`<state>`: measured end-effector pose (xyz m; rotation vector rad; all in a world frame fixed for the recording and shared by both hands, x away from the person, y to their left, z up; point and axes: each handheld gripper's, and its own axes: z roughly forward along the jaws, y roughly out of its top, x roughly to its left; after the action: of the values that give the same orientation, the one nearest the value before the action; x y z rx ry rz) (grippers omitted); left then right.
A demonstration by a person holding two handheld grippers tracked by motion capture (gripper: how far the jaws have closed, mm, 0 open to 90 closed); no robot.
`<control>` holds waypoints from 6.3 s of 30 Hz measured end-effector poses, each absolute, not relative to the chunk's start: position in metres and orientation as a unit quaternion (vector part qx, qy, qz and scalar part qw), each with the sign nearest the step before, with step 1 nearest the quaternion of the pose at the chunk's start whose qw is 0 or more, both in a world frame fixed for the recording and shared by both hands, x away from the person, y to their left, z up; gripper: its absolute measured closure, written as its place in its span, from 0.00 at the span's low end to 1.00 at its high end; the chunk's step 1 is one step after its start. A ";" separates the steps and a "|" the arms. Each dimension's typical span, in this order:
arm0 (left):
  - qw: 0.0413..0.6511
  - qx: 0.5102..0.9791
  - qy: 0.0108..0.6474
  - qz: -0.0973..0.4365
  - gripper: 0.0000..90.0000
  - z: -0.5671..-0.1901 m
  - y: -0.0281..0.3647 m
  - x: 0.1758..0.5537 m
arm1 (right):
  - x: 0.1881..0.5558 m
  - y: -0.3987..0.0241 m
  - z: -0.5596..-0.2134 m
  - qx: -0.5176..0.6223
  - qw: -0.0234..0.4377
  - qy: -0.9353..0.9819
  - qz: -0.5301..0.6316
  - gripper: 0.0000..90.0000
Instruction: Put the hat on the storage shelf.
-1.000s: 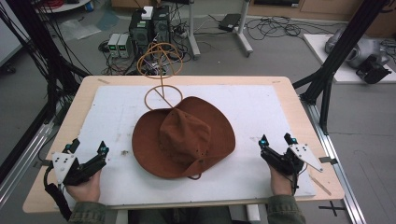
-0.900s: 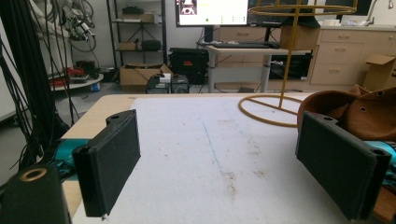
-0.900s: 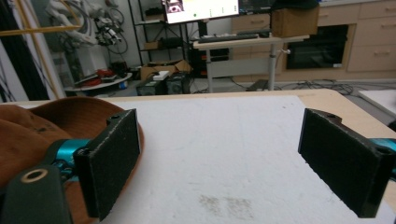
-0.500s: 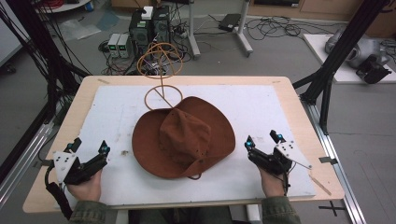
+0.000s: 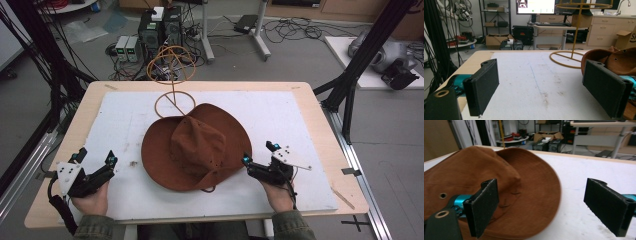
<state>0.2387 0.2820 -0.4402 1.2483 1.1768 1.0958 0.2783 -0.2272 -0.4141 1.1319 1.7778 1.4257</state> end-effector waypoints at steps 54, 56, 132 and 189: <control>0.536 0.500 0.511 0.449 0.16 -0.442 0.292 0.238 | 0.277 -0.125 -0.437 0.401 0.217 0.722 0.521 0.13; 0.536 0.500 0.512 0.449 0.16 -0.442 0.293 0.238 | 0.276 -0.122 -0.437 0.394 0.221 0.724 0.521 0.13; 0.547 0.498 0.513 0.436 0.16 -0.443 0.294 0.241 | 0.253 -0.125 -0.412 0.364 0.336 0.640 0.587 0.98; 0.556 0.476 0.528 0.431 0.16 -0.445 0.303 0.241 | 0.327 -0.103 -0.313 0.317 0.413 0.491 0.699 0.97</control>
<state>0.2415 0.3034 -0.4448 1.1235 1.2455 1.0184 0.3266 -0.1031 -0.3134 0.7982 1.2342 1.7566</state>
